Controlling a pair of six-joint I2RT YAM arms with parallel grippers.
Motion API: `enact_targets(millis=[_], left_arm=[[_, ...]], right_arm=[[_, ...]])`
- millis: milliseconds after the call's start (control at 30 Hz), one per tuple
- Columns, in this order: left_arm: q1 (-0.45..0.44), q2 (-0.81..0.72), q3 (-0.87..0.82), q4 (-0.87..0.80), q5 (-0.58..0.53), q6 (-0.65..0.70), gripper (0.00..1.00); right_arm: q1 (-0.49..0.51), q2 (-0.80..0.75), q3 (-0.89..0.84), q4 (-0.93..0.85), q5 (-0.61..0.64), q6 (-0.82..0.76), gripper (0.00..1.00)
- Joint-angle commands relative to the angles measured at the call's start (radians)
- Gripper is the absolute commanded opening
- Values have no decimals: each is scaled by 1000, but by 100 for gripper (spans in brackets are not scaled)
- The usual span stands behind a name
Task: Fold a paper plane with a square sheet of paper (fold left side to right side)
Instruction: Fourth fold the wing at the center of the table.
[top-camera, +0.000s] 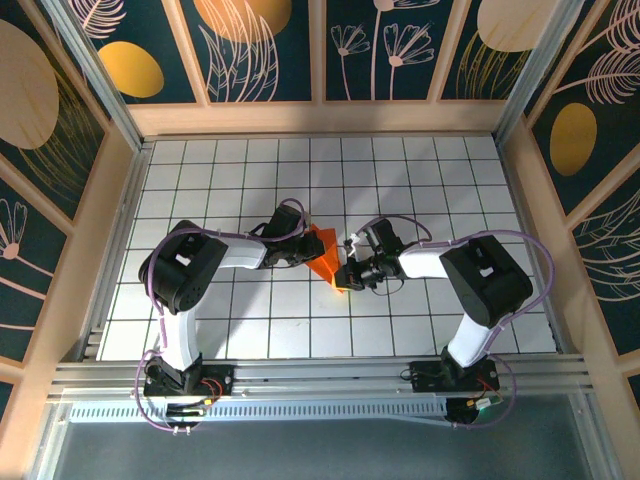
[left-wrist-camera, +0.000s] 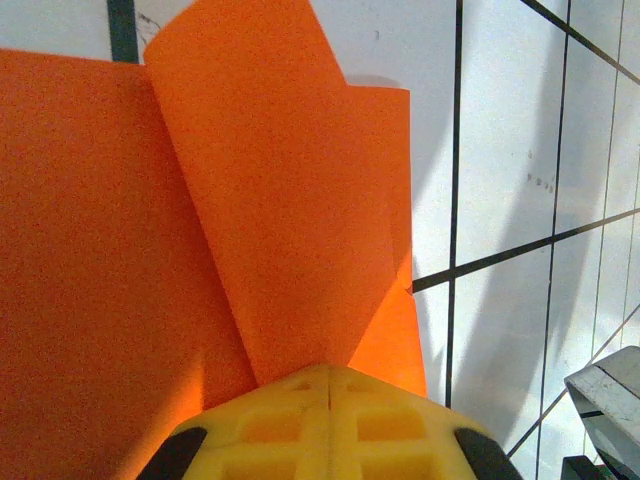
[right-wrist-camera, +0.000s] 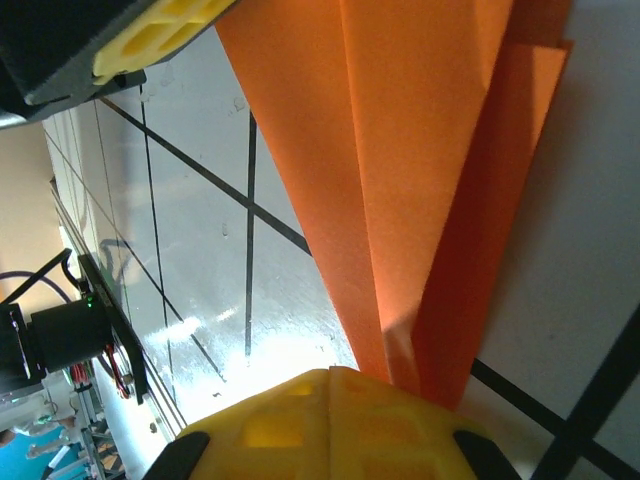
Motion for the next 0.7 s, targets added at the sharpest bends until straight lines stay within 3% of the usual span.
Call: enact_targets(millis=[0, 667], left_arm=[[2, 30, -10, -89, -61, 23, 0], [2, 32, -9, -88, -61, 21, 0]], right_arm=[[8, 12, -16, -15, 14, -11, 0], [14, 27, -24, -17, 12, -13, 0]])
